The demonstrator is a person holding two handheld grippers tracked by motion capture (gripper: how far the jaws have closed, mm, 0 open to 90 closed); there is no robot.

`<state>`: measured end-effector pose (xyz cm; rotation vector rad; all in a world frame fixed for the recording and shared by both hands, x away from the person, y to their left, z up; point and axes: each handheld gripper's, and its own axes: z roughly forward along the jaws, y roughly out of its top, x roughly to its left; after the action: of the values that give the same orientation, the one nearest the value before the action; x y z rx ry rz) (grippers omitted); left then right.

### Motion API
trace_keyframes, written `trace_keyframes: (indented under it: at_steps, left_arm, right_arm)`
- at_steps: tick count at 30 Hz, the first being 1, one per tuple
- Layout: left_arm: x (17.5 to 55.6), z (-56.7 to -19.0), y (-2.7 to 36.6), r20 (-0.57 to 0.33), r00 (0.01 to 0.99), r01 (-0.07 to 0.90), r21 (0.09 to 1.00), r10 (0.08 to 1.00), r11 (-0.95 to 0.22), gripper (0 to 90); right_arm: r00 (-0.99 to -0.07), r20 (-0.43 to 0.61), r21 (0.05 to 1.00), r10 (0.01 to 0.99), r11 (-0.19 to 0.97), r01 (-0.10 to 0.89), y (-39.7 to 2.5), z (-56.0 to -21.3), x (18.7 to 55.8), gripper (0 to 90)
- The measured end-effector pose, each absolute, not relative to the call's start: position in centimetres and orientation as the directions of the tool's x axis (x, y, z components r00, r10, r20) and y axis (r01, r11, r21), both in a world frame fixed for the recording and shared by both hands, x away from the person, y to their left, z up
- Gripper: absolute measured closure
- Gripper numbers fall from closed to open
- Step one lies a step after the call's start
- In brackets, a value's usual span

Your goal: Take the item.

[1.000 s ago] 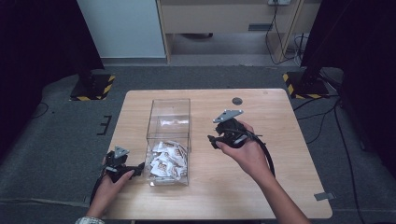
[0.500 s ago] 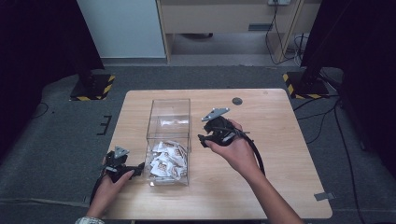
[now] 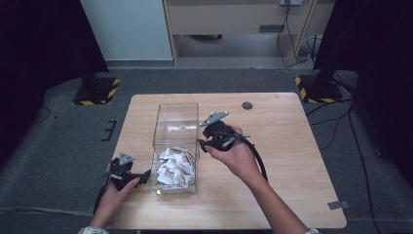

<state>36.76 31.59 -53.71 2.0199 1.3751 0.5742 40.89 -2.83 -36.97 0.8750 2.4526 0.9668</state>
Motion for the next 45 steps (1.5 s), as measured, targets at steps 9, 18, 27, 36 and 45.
trace_keyframes:
  at_steps: [9, 18, 27, 36, 45]
  left_arm:
    - [36.8, -53.7, 31.6, 0.009, 0.363, 0.661, 0.702, 0.932, -0.265, 0.0]
    - [36.8, -53.7, 31.6, 0.009, 0.363, 0.661, 0.702, 0.932, -0.265, 0.0]
    - [36.8, -53.7, 31.6, 0.009, 0.363, 0.661, 0.702, 0.932, -0.265, 0.0]
    - [36.8, -53.7, 31.6, 0.010, 0.363, 0.661, 0.702, 0.932, -0.265, 0.0]
    - [36.7, -53.7, 31.6, 0.009, 0.365, 0.662, 0.701, 0.931, -0.266, 0.0]
  right_arm:
    - [-0.767, -0.103, 0.707, 0.633, 0.589, 0.392, -1.2, -36.9, 40.5, 53.8]
    - [-0.788, -0.103, 0.709, 0.607, 0.601, 0.370, 0.2, -37.2, 40.2, 58.2]
    - [-0.817, -0.094, 0.708, 0.569, 0.615, 0.347, 1.6, -37.7, 39.7, 62.1]
    - [-0.847, -0.068, 0.694, 0.527, 0.635, 0.339, 2.9, -39.0, 38.8, 66.3]
    - [-0.857, -0.048, 0.683, 0.512, 0.644, 0.346, 3.7, -40.5, 38.1, 67.7]
